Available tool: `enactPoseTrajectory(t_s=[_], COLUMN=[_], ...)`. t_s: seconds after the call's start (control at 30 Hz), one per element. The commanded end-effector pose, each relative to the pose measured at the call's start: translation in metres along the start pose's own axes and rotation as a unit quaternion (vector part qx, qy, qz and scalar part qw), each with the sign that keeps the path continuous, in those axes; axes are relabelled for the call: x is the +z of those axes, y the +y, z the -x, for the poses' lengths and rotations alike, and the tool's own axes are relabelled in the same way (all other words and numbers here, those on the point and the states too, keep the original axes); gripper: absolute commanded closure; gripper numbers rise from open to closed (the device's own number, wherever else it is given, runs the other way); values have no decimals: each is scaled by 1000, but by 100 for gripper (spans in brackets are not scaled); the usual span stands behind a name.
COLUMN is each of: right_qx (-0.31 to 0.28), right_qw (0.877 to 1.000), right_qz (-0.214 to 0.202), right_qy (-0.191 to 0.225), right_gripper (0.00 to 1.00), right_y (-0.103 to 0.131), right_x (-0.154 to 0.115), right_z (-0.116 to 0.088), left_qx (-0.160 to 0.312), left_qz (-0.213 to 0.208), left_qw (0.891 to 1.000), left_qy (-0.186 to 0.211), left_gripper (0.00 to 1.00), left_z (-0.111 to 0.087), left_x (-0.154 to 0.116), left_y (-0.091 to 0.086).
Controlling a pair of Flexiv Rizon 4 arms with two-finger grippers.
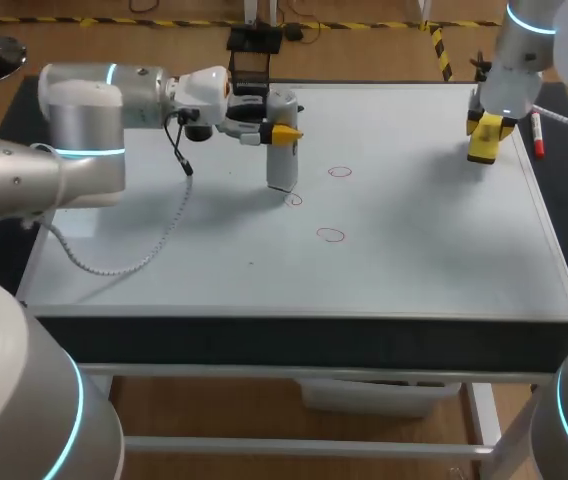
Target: Pick up the inspection probe, press it on each red-marked spot on the whiteboard one by one, put down the probe, pick up the eraser, and wipe off all the red marks.
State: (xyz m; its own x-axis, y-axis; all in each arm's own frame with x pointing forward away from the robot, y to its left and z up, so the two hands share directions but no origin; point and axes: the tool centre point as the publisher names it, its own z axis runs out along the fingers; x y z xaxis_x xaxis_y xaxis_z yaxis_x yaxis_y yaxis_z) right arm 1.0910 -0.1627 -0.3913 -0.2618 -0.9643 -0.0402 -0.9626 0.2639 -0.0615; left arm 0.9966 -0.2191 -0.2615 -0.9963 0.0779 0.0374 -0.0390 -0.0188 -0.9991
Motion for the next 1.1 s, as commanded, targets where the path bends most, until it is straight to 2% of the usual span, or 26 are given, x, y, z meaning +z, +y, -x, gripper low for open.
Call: enactPoseTrajectory(t_s=[0.03, 0.67, 1.1], right_qx=[-1, -1, -1], right_qw=[1000, 1000, 1000], right_qz=[-1, -1, -1], right_qy=[1, 1, 1], right_gripper=[100, 100, 100], right_y=[0, 0, 0], right_x=[-1, -1, -1], right_z=[-1, -1, -1], left_qx=[-3, -25, -24], left_qz=[-9, -7, -8], left_qw=[999, 998, 998], left_qy=[43, 57, 59], left_gripper=[100, 100, 100], left_z=[4, -8, -9], left_x=[6, 16, 16], left_y=[7, 24, 24])
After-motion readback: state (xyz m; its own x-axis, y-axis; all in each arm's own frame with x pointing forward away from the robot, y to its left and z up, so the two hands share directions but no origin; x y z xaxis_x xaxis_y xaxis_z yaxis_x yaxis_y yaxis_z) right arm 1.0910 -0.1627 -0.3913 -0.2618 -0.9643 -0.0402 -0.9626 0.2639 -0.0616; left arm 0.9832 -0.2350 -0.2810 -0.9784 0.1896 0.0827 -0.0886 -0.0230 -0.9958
